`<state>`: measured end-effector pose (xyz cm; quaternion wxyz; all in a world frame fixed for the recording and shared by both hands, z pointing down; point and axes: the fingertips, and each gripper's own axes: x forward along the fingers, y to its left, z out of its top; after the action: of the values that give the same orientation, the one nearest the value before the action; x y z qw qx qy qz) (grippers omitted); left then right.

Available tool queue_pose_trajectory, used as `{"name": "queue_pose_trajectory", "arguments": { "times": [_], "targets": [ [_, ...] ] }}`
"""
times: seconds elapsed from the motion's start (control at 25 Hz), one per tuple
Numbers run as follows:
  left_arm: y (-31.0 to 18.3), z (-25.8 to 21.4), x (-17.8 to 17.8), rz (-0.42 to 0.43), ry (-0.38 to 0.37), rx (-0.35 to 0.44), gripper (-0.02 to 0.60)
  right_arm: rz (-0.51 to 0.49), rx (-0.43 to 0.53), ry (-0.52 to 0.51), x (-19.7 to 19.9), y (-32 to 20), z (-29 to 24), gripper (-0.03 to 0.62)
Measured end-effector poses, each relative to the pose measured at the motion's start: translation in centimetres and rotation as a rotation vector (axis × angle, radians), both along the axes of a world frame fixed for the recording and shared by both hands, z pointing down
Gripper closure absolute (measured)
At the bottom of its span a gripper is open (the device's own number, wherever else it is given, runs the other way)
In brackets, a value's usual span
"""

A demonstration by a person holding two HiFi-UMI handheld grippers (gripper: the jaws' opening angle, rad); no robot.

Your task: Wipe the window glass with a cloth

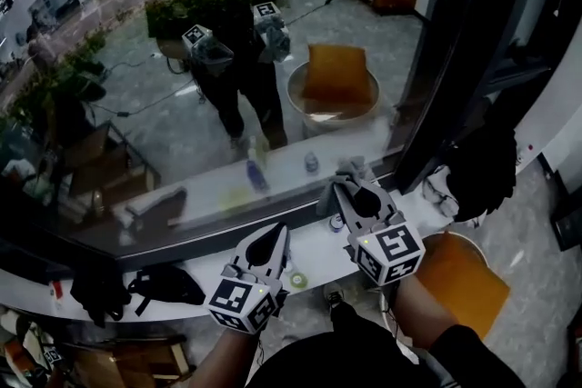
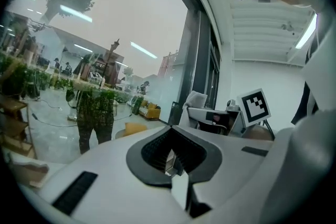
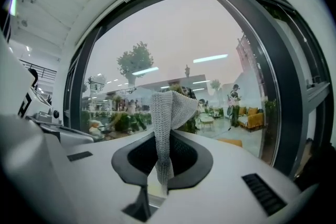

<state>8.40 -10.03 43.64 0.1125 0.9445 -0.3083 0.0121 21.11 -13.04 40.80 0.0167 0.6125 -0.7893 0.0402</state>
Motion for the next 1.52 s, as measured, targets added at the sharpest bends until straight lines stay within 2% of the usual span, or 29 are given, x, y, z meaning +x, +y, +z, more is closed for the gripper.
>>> {"name": "queue_pose_trajectory", "arguments": {
  "times": [0.4, 0.68, 1.08, 1.36, 1.52],
  "targets": [
    [-6.4, -1.0, 8.9, 0.027, -0.019, 0.027, 0.574, 0.057, 0.027, 0.04, 10.6, -8.1, -1.8, 0.542],
    [-9.7, -1.6, 13.8, 0.031, -0.04, 0.05, 0.574, 0.074, 0.002, 0.059, 16.4, -13.3, -1.8, 0.542],
    [-11.9, -3.0, 15.6, 0.009, -0.018, 0.048, 0.574, 0.144, -0.017, 0.132, 20.1, -17.4, -3.0, 0.542],
    [-13.1, -3.3, 12.8, 0.004, -0.026, 0.074, 0.574, 0.165, -0.017, 0.185, 18.4, -18.3, -3.3, 0.542],
    [-13.7, -3.1, 14.2, -0.027, -0.01, 0.054, 0.574, 0.155, -0.022, 0.178, 19.8, -18.6, -2.8, 0.542]
  ]
}}
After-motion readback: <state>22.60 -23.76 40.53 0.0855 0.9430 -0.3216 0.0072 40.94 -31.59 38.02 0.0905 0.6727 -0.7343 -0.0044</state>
